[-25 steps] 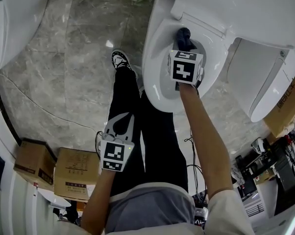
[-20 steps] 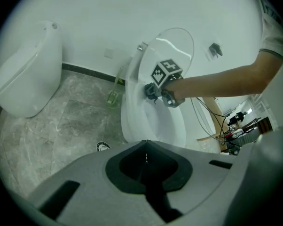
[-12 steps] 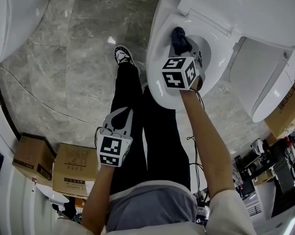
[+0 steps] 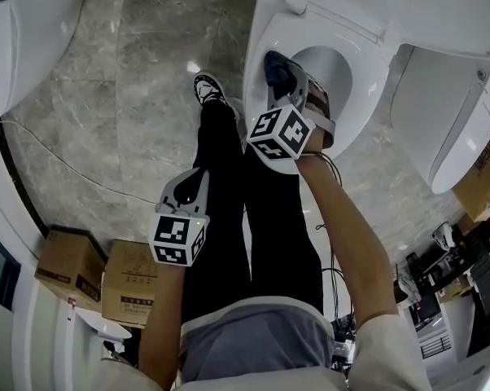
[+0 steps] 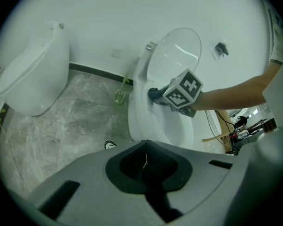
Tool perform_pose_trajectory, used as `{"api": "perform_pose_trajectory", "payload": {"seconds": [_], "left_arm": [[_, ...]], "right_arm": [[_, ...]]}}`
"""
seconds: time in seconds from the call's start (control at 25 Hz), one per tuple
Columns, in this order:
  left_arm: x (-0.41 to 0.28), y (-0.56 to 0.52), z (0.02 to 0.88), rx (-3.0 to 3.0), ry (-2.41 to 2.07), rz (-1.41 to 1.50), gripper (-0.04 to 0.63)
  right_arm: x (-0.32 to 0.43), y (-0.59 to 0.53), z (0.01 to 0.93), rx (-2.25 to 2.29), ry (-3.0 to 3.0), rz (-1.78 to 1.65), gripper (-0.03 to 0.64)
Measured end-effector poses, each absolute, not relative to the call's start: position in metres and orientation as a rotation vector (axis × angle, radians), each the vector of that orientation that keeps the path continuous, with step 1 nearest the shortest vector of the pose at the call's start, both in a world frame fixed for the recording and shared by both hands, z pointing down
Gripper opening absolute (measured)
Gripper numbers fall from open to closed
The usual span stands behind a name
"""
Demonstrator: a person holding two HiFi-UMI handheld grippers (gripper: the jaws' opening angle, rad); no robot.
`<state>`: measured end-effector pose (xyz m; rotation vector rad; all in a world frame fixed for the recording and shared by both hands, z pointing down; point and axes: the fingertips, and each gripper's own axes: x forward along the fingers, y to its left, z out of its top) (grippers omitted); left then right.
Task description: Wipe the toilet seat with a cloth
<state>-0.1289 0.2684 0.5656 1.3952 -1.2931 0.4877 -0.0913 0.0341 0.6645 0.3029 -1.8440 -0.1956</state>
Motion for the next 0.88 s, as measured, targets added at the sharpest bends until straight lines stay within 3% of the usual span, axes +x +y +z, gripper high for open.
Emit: {"api": "perform_pose_trajectory", "payload": {"seconds": [0.88], "left_arm": [[-0.092,0.268,0.566,1.450,-1.231,0.496,0.011]], "right_arm": [[-0.069,0.117,0.663,-0.105,-1.871,-0.671,0.106]]}}
